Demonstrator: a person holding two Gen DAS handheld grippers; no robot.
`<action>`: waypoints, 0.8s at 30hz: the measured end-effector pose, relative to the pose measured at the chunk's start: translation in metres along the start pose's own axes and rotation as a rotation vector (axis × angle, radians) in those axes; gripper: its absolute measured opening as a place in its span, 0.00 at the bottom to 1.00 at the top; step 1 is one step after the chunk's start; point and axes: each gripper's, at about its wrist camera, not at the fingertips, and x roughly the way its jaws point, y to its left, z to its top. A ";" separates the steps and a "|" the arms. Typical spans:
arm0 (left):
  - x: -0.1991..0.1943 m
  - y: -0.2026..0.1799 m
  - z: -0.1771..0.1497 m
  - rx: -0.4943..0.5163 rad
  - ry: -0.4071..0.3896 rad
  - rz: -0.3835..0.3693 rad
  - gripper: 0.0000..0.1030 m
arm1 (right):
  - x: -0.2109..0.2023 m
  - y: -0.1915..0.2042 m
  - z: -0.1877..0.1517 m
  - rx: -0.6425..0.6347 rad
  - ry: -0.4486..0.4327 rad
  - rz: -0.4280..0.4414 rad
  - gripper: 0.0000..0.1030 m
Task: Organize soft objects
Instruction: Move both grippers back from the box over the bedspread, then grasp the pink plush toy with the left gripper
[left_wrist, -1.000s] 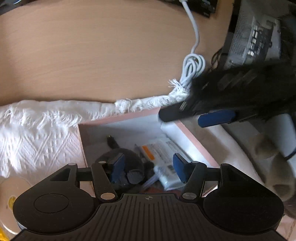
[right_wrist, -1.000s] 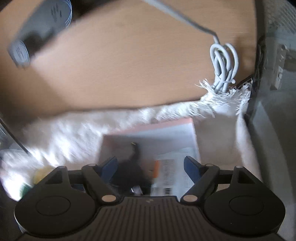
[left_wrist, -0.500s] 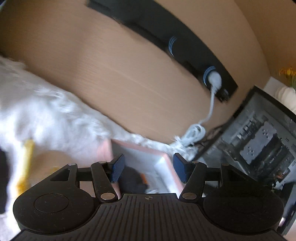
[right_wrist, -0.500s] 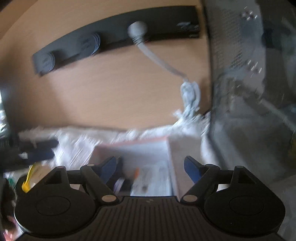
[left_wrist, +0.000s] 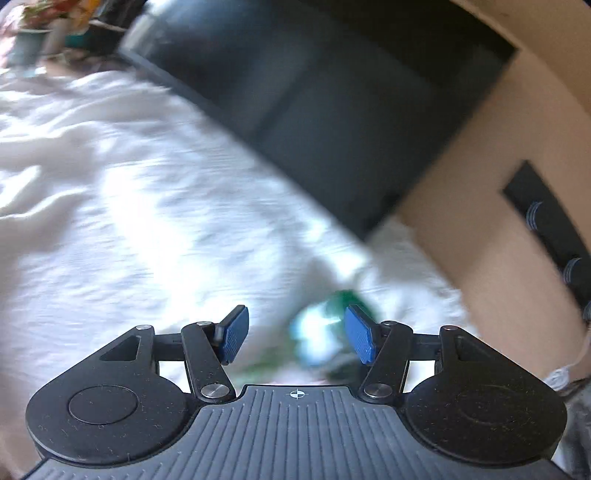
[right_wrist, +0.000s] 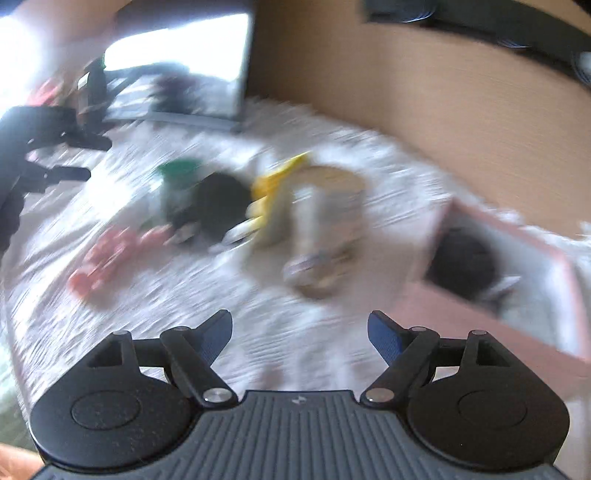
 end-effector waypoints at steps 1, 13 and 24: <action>0.001 0.005 -0.002 0.027 0.029 0.011 0.61 | 0.006 0.009 -0.001 -0.013 0.022 0.028 0.79; 0.054 -0.059 -0.066 0.474 0.296 -0.010 0.61 | 0.042 0.054 -0.018 -0.063 0.156 0.091 0.83; 0.075 -0.056 -0.065 0.498 0.320 0.067 0.63 | 0.047 0.050 -0.024 -0.005 0.154 0.086 1.00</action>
